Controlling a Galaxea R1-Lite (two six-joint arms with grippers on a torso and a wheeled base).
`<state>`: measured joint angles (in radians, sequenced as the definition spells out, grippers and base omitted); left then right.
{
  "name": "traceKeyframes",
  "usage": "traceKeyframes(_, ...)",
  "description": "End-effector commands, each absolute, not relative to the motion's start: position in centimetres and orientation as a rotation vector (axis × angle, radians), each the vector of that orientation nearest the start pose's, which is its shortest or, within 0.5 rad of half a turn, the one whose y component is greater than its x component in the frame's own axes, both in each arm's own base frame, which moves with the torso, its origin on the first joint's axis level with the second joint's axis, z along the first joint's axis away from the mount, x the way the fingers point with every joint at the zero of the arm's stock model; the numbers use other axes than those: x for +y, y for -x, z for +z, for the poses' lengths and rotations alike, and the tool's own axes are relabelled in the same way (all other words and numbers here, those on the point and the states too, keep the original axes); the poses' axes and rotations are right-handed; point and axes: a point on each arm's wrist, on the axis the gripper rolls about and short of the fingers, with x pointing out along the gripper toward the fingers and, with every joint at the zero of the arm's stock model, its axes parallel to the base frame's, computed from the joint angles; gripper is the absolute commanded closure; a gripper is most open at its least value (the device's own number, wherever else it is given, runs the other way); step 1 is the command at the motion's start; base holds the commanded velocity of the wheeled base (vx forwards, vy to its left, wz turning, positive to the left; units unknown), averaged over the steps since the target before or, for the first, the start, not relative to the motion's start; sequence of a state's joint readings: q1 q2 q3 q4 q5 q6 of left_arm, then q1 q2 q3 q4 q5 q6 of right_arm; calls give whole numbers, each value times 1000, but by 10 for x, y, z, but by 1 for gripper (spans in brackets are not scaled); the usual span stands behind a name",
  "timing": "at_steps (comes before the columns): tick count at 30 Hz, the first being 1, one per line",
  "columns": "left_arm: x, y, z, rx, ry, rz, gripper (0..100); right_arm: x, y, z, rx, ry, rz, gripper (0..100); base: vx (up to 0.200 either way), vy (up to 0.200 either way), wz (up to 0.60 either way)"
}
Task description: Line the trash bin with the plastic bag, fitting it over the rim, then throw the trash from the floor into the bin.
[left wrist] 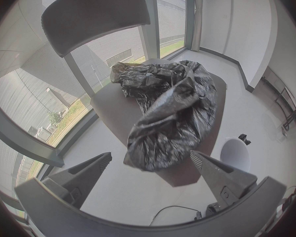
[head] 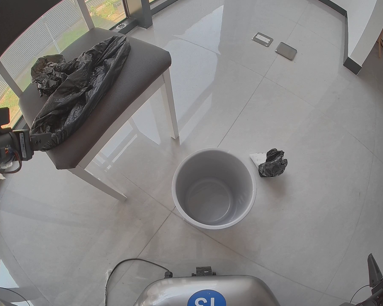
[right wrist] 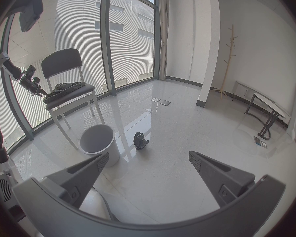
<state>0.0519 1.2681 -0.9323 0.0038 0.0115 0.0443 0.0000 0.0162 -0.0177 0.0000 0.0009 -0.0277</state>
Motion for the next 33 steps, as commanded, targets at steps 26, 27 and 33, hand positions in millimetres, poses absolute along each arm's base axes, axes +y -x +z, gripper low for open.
traceKeyframes(26,35,-246,261,396,-1,130,100,0,23,76,-5,64,6,0,0,0,0)
traceKeyframes(27,35,-246,261,396,-1,130,100,0,23,76,-5,66,8,0,0,0,0)
traceKeyframes(33,33,-244,268,341,-12,123,100,0,23,76,-5,61,12,0,0,0,0)
